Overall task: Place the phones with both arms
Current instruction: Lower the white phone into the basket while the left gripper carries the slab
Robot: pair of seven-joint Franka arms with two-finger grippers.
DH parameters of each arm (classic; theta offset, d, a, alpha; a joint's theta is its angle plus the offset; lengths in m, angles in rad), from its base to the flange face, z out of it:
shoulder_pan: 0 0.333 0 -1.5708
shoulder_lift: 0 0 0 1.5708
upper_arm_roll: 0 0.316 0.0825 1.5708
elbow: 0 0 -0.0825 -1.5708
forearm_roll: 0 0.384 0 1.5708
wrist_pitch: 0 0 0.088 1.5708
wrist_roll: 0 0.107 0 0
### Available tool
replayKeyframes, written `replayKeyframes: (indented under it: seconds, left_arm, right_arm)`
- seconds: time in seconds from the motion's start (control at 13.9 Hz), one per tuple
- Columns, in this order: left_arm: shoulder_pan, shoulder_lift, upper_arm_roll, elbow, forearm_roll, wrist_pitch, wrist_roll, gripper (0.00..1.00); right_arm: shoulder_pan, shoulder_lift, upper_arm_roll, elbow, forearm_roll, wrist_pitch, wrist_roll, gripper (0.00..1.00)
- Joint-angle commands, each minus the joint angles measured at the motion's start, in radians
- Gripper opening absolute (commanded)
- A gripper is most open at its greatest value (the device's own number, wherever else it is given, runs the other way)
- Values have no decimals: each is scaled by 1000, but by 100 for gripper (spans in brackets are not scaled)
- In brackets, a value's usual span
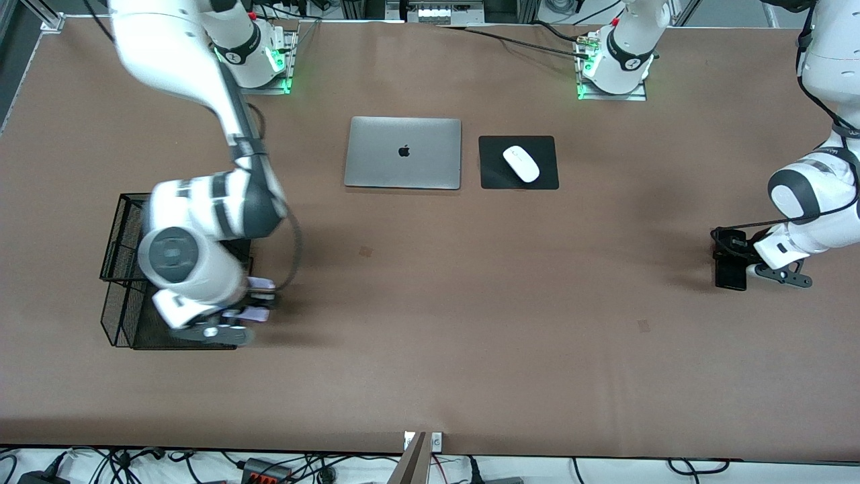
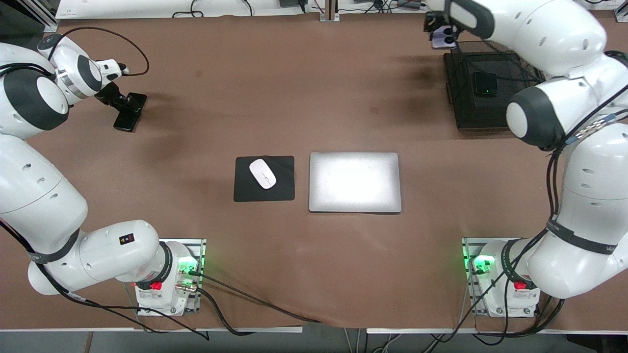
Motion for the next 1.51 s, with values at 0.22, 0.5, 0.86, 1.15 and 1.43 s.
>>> replayKeyframes:
  seconds: [0.22, 0.5, 0.86, 1.15, 1.43]
  left_arm:
    - [-55, -15, -1, 29, 0, -122, -2, 38]
    - [-244, -59, -5, 112, -30, -437, -301, 41]
    - [-603, -77, -3, 224, -328, -502, -810, 41]
    - [-785, 58, 12, 475, -461, -488, -1090, 40]
    - [-975, 169, 116, 627, -663, -331, -1145, 38]
  right_arm:
    - [-182, -9, 19, -17, 75, -31, -306, 24]
    - [-229, 21, 19, -36, 75, -3, -429, 23]
    - [-235, 77, 19, -43, 74, 107, -480, 23]
    - [-255, 100, 19, -43, 75, 156, -504, 21]
    - [-253, 100, 19, -47, 78, 150, -518, 100]
